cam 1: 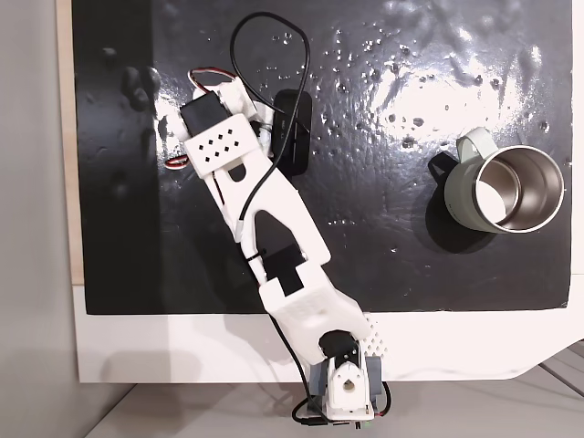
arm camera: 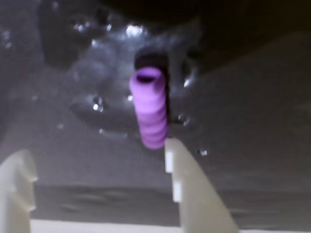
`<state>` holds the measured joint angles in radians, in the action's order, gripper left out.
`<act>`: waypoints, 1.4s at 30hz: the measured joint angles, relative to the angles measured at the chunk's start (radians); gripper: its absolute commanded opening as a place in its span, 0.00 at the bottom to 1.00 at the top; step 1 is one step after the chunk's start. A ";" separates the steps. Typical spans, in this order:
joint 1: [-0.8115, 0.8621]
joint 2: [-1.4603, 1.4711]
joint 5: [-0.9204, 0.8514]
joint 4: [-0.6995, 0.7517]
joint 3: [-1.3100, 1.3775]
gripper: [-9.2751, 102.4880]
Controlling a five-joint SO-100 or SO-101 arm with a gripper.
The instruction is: Grasp a pengrip and put it in the cup.
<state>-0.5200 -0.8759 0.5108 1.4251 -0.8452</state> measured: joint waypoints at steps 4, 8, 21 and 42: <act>-0.003 0.074 -0.003 -0.003 0.049 0.30; -0.003 0.147 -0.023 0.002 0.110 0.29; -0.031 0.192 -0.037 0.058 0.167 0.09; -0.037 -0.390 -0.124 0.117 0.094 0.08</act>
<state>-0.5568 -1.2655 0.3866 1.5417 -0.7517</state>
